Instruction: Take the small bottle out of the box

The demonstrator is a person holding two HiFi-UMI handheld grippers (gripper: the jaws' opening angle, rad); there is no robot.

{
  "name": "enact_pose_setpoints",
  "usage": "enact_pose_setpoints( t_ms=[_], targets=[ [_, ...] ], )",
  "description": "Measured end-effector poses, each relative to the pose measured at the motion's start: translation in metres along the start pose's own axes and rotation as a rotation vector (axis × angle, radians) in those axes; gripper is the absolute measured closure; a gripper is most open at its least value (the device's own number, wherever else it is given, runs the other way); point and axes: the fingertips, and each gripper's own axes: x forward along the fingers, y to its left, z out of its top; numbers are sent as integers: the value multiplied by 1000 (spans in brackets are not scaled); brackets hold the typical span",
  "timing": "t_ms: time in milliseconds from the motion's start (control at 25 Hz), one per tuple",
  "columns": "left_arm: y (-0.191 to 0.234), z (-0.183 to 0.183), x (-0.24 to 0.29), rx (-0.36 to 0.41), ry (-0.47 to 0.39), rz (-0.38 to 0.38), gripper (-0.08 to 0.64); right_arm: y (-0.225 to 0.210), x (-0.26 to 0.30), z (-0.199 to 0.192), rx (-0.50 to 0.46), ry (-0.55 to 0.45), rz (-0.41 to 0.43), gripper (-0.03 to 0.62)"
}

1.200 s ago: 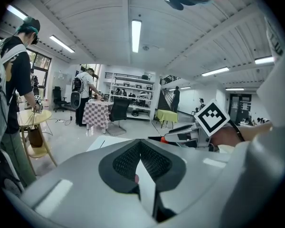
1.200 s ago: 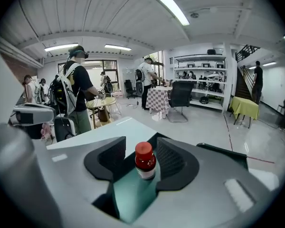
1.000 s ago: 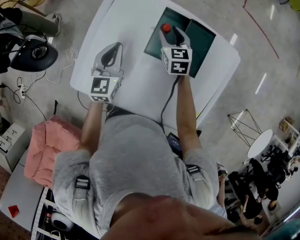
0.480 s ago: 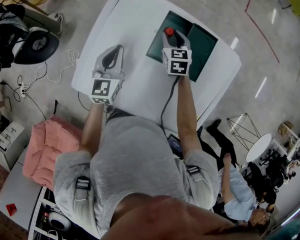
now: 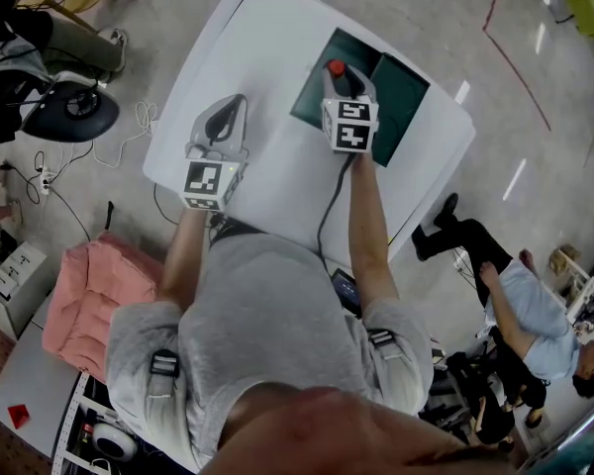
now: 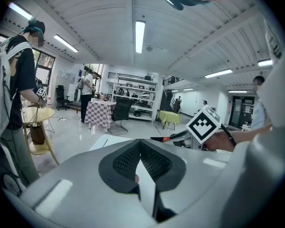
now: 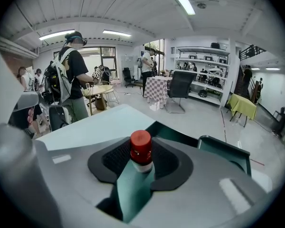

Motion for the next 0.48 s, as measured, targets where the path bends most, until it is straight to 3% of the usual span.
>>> enact_pose_setpoints(
  t_ms=[480],
  targets=[
    [-12, 7, -11, 21, -28, -31, 549, 2, -30, 20, 9, -68, -7, 457]
  ],
)
